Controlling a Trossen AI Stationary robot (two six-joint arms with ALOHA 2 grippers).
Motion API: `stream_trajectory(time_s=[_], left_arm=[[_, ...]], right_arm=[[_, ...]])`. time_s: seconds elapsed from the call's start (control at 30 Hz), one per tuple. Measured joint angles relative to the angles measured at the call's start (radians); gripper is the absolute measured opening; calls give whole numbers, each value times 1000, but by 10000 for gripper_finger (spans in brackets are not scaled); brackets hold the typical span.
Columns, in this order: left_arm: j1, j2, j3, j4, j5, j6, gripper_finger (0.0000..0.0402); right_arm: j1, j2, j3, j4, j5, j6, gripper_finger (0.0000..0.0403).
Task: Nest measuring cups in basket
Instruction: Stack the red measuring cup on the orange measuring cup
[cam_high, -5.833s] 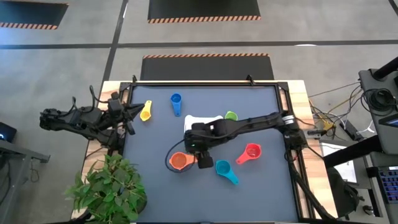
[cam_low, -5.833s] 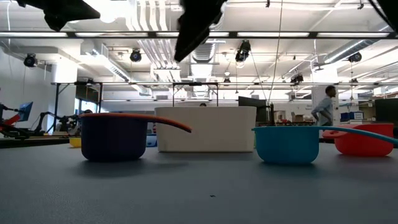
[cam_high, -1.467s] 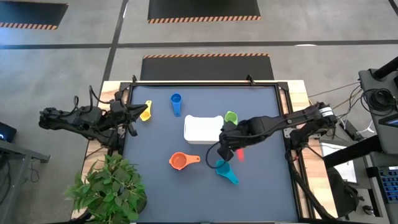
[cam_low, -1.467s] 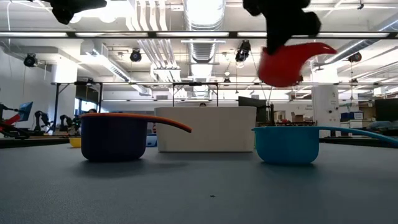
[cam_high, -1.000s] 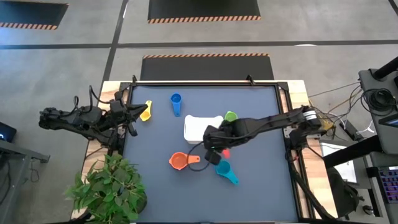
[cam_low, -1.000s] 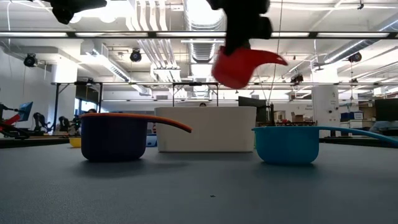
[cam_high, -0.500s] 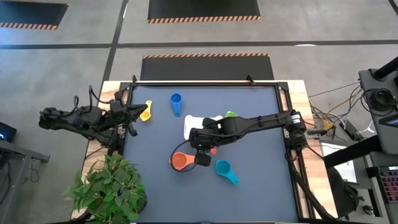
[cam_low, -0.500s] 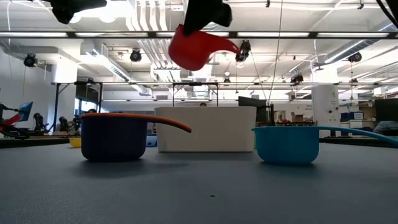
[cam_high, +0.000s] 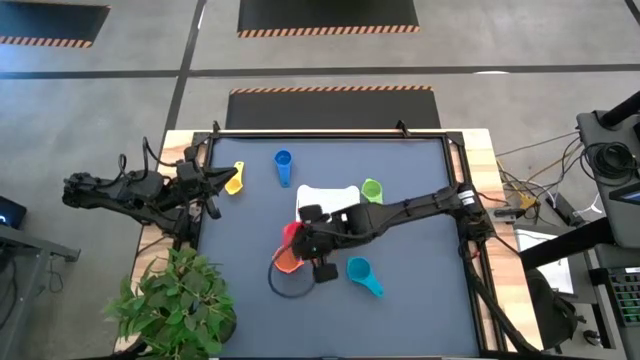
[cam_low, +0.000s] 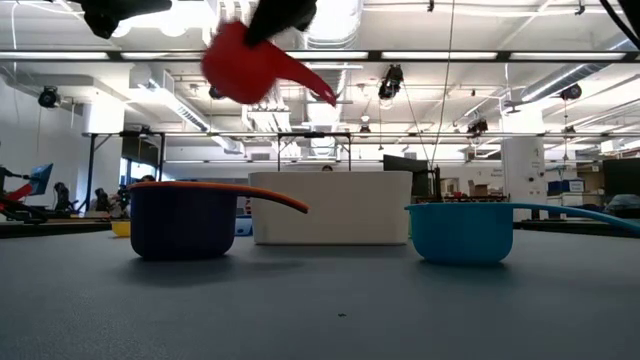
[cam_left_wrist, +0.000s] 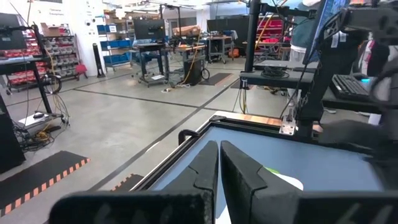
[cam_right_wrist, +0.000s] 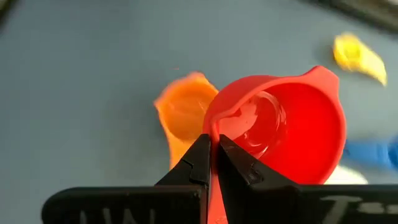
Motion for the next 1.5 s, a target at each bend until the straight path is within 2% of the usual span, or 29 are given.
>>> stream_trajectory(time_s=[0.13, 0.43, 0.87, 1.33, 1.5], left_arm=[[0, 0, 0, 2, 0, 1, 0], [0, -5, 0, 4, 1, 2, 0], [0, -9, 0, 5, 1, 2, 0], [0, -9, 0, 6, 1, 2, 0], [0, -9, 0, 6, 1, 2, 0]], right_arm=[[4, 24, 0, 47, -57, -54, 9], [4, 102, -3, 109, -65, -111, 9], [-4, 138, -5, 124, -141, -94, 9], [-17, 138, -58, 163, -141, -85, 10], [-21, 138, -65, 183, -141, -89, 28]])
